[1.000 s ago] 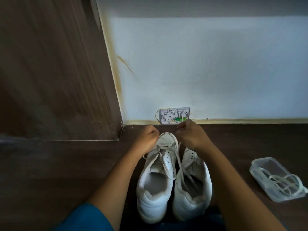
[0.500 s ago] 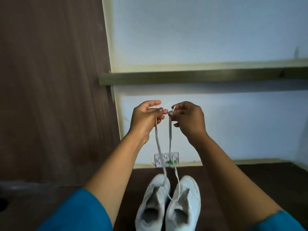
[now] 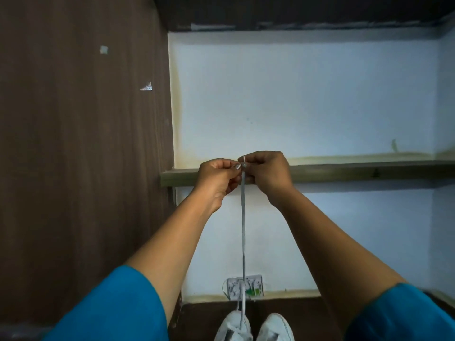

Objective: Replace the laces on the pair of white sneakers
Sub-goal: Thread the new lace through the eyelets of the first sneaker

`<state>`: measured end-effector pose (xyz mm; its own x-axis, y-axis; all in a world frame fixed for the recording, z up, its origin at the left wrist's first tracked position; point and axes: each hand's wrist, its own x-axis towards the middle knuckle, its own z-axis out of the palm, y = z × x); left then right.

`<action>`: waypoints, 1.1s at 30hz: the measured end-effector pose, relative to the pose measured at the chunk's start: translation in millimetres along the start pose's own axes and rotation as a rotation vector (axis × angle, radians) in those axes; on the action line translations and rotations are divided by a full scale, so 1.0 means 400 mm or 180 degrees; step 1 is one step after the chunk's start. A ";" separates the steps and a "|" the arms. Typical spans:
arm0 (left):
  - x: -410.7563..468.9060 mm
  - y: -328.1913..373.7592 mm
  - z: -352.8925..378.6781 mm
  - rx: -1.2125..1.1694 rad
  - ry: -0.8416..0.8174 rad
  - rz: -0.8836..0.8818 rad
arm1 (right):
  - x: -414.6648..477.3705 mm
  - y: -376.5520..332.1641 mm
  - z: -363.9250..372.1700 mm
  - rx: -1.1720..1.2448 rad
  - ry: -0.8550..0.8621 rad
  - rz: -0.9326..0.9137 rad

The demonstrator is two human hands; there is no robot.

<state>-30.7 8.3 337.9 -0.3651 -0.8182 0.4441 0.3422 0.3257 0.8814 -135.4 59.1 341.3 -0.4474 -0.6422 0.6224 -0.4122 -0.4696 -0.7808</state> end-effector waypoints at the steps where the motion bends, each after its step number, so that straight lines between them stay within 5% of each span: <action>1: -0.005 -0.003 -0.003 -0.0061 0.0003 -0.0033 | -0.004 0.005 0.003 -0.0017 -0.0025 0.0058; 9: -0.069 -0.214 -0.094 0.0785 -0.0006 -0.0590 | -0.121 0.227 0.032 -0.1046 -0.0235 0.0708; 19: -0.163 -0.713 -0.221 0.2737 -0.0812 -0.1541 | -0.293 0.615 0.070 -0.1787 -0.0576 0.1493; 24: -0.152 -0.857 -0.222 0.3170 -0.1199 -0.1470 | -0.348 0.742 0.073 -0.1768 -0.0524 0.1841; 29: -0.133 -0.879 -0.211 0.3291 -0.1089 -0.1237 | -0.350 0.802 0.081 -0.1731 -0.0543 0.1989; 33: -0.099 -0.838 -0.194 0.2188 -0.0593 -0.1596 | -0.345 0.811 0.076 -0.1491 -0.0331 0.1998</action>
<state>-63.7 -105.3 12.2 -0.4890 -0.8705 -0.0562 -0.4734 0.2107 0.8552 -183.4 -23.0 0.3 -0.6402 -0.7668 0.0467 -0.4089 0.2887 -0.8657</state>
